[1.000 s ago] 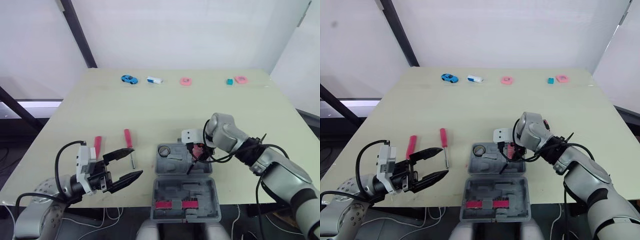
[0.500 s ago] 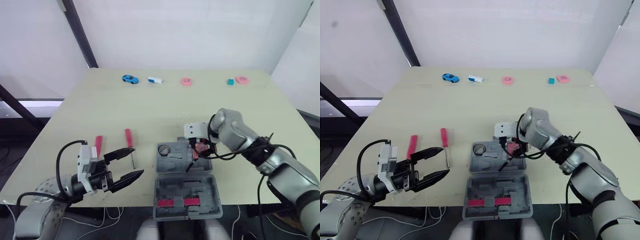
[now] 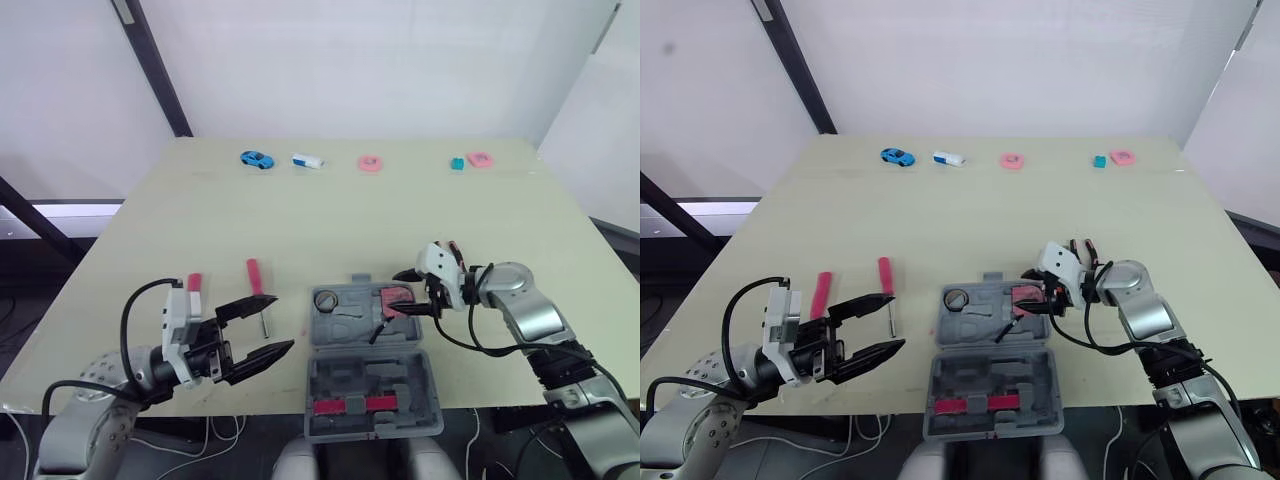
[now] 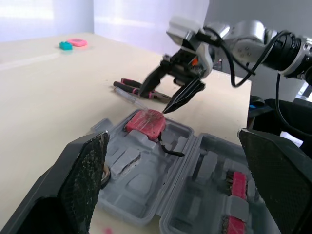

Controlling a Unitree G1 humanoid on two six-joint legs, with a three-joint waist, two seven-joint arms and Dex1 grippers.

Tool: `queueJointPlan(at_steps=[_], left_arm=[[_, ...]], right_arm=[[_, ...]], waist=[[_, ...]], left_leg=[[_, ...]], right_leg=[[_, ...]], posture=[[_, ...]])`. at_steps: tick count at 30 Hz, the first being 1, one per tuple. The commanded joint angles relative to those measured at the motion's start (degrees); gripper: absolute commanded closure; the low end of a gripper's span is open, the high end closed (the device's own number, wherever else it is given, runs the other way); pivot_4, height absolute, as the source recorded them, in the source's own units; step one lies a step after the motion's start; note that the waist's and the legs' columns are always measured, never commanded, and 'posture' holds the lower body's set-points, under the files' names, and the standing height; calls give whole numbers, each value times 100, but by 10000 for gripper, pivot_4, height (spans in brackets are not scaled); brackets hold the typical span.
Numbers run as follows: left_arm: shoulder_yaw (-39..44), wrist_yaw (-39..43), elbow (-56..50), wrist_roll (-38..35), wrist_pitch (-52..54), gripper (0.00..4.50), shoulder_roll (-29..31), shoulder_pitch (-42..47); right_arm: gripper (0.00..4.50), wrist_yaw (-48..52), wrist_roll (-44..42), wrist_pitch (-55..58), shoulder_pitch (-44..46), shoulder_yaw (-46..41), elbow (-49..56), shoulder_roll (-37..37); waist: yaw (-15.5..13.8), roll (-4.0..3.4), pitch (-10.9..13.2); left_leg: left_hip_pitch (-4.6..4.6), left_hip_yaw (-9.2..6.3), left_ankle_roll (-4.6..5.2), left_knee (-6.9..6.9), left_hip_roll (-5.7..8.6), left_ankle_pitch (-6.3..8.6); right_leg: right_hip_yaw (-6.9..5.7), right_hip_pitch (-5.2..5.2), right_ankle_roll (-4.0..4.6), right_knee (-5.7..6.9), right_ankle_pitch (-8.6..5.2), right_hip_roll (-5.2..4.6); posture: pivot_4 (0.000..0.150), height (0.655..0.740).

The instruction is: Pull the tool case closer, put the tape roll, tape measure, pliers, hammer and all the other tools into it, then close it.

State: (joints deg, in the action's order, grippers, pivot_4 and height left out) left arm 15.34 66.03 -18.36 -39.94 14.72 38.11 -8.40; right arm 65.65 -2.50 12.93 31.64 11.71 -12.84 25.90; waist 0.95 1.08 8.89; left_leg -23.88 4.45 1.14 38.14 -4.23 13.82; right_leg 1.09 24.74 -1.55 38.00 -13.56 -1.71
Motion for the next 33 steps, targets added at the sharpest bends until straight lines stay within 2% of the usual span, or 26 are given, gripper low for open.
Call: queueJointPlan(at_steps=[1, 17, 23, 29, 33], left_arm=[[59, 52, -54, -89, 8, 0, 58, 53], [190, 27, 201, -57, 0, 0, 55, 28], [210, 33, 418, 4, -109, 0, 37, 52], [184, -1, 454, 24, -138, 0, -10, 16], [252, -211, 426, -34, -10, 0, -102, -105]], right_arm=[[28136, -126, -83, -434, 67, -85, -137, -11], [28136, -380, -6, -1064, -8, 5, -1163, -81], [28136, -682, 481, -1531, 71, 337, -2313, -276], [28136, -797, 625, -1726, 224, 440, -3134, -492], [28136, -688, 280, -1742, 184, 162, -2883, -490]], waist=[[-8, 0, 0], [-9, 0, 0], [4, 5, -4], [17, 37, -31], [16, 39, -32]], left_leg=[[0, 0, 0, 0, 0, 0], [0, 1, 0, 0, 0, 0], [6, 2, 0, 0, 0, 0], [32, 1, 0, 1, -4, 0], [100, 7, 0, -13, -6, 1]], right_leg=[[0, 0, 0, 0, 0, 0], [2, 0, 0, 0, 0, 0], [4, -4, 0, 1, 0, 1], [4, -28, 2, 2, 0, 4], [5, -92, 4, -6, -2, -1]], posture=[[1500, 7400], [1500, 7400], [1500, 7400], [1500, 7400], [1500, 7400]])
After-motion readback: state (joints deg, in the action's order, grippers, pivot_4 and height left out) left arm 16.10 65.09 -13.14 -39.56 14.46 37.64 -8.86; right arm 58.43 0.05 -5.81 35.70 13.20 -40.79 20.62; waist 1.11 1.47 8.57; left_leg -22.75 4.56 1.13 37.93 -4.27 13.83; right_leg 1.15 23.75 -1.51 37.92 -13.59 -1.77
